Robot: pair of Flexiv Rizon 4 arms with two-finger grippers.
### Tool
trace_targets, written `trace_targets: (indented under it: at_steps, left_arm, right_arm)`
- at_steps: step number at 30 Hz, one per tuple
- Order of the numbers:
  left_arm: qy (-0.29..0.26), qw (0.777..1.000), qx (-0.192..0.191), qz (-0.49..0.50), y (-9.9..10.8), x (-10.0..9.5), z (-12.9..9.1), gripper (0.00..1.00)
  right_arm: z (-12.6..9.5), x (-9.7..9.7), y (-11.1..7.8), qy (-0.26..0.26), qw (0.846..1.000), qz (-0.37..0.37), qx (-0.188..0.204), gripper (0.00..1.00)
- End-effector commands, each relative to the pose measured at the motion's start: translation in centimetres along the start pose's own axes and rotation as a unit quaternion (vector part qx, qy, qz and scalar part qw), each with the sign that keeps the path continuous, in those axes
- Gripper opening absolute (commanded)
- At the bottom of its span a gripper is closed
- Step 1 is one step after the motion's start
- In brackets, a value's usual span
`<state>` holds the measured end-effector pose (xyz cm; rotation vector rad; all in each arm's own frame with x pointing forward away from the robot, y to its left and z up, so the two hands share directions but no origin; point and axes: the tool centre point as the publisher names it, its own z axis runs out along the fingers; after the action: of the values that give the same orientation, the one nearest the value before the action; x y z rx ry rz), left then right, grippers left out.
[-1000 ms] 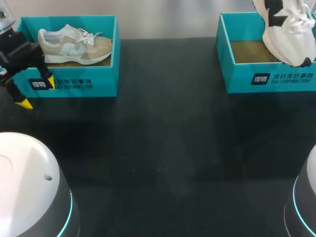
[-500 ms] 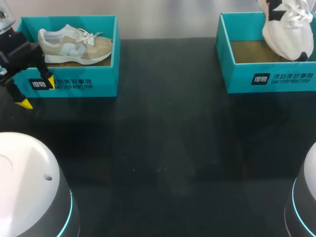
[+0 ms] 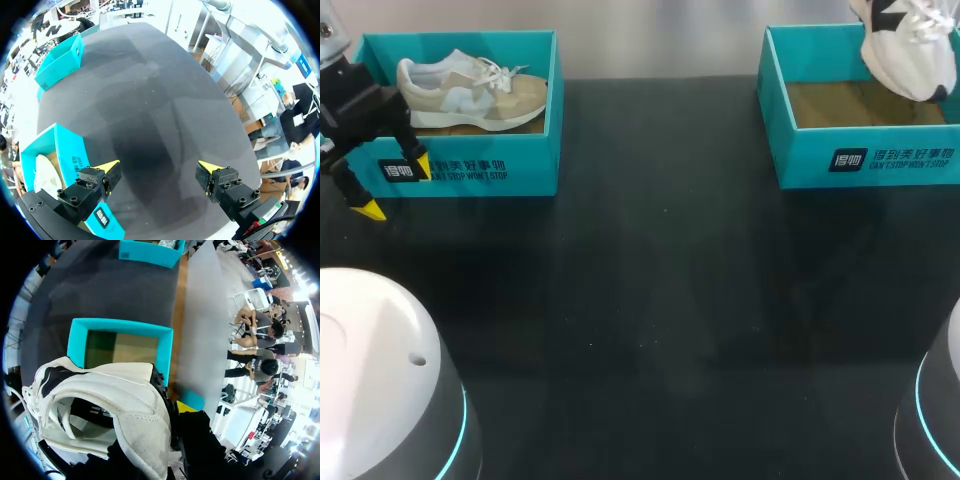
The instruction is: Take the shoe out of the shoebox, open the shoe tongue, remove and reinsert the insole, then place the shoe into the shoebox
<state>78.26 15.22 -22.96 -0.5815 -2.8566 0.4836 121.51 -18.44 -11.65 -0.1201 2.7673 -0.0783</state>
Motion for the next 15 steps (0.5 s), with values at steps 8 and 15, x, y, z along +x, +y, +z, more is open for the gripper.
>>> trace_targets:
  at_steps: [8,15]
  left_arm:
    - [0.0,1.0,-0.001,0.0,0.0,0.1,0.0,1.0]
    - [0.0,1.0,-0.001,0.0,0.0,0.1,0.0,1.0]
  right_arm:
    - [1.7,1.9,-5.0,-0.023,0.959,0.27,0.078,0.0]
    - [0.5,4.1,-6.0,-0.036,0.918,0.378,0.114,0.0]
